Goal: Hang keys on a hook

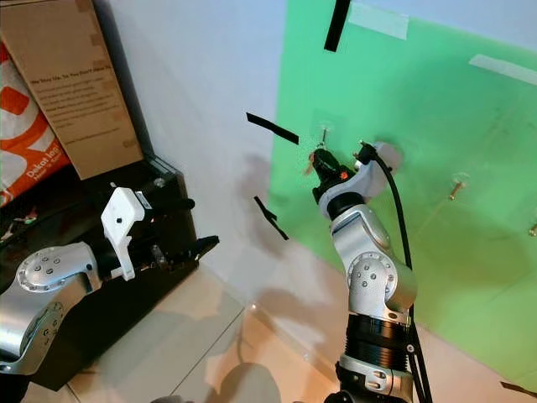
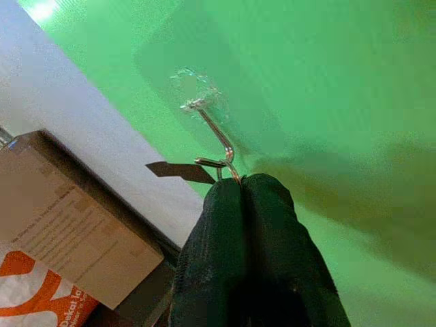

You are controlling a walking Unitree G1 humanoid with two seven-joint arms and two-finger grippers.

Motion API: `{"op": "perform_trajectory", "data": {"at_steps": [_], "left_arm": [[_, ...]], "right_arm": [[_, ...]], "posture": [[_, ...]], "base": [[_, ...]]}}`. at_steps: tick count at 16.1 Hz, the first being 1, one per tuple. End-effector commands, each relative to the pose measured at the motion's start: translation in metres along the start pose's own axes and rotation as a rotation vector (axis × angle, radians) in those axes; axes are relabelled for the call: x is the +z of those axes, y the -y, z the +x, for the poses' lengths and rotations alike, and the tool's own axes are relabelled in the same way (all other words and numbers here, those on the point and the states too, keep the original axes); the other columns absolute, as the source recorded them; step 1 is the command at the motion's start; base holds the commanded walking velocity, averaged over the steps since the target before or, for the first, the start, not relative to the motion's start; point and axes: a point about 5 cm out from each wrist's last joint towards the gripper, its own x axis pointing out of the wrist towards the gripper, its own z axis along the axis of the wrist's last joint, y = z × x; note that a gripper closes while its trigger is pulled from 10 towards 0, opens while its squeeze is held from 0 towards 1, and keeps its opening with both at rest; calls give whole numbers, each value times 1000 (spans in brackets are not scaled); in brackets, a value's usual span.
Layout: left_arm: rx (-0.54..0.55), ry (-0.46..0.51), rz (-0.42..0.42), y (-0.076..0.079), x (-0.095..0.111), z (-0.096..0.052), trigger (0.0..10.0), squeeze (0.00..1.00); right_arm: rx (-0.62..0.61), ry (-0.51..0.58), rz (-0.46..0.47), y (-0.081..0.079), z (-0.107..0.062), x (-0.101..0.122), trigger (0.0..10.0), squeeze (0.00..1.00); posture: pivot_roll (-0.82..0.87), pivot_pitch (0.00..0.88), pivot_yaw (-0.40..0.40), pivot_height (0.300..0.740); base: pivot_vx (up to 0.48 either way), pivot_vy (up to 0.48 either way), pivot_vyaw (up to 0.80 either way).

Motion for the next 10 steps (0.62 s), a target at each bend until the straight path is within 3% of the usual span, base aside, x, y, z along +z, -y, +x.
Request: {"op": "perform_trajectory", "data": {"at_steps": [1, 7, 8, 10], "left_arm": [[-12, 9, 15, 0, 5, 0, 10000, 0], [-9, 15, 21, -1, 6, 2, 10000, 0], [-10, 17, 22, -1, 6, 2, 10000, 0], [-8, 20, 22, -1, 7, 2, 10000, 0]], "right_arm": [[-36, -48, 6, 6, 1, -6, 10000, 0], [-13, -41, -24, 4, 2, -7, 10000, 0], [-14, -28, -35, 5, 1, -5, 10000, 1000], [-17, -26, -123, 8, -1, -6, 10000, 1000]], "posture": [[52, 0, -39, 740], [49, 0, -36, 740], [47, 0, -34, 740], [46, 0, -34, 740]], "base": [[0, 0, 0], [0, 0, 0], [0, 0, 0], [0, 0, 0]]}}
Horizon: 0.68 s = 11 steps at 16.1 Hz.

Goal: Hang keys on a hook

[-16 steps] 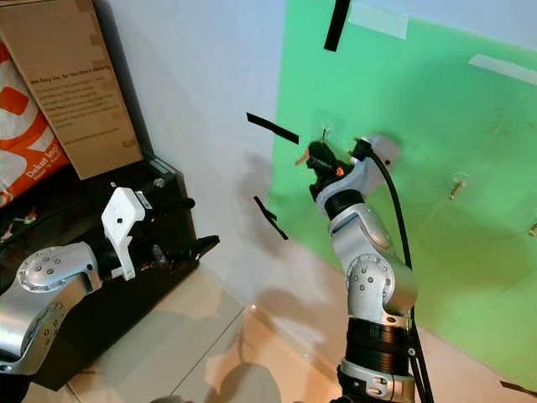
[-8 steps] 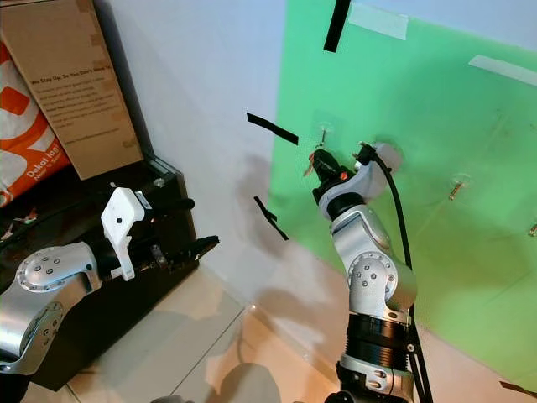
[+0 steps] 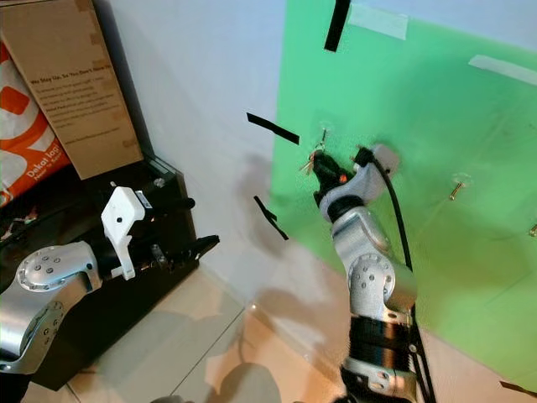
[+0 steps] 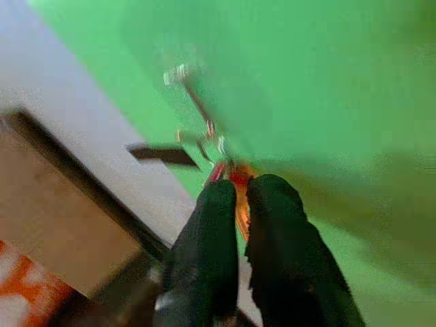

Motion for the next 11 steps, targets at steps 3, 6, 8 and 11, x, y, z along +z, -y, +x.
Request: {"op": "perform_trajectory", "data": {"at_steps": [3, 6, 8, 11], "left_arm": [[44, 15, 19, -5, 4, 2, 10000, 0], [208, -2, -6, -12, -2, -5, 10000, 0], [411, -29, -8, -20, -10, -13, 10000, 0], [609, -75, 64, -27, -21, -20, 10000, 0]], "right_arm": [[27, -23, -134, 1, -7, -9, 10000, 1000], [64, -37, -270, 4, -19, -17, 10000, 1000], [60, -74, -394, 10, -26, -31, 10000, 1000], [39, -95, -376, 12, -30, -41, 10000, 1000]], "posture": [[41, 0, -37, 740], [36, 0, -47, 740], [38, 0, -56, 740], [40, 0, -61, 740]], "base": [[0, 0, 0], [0, 0, 0], [0, 0, 800], [0, 0, 800]]}}
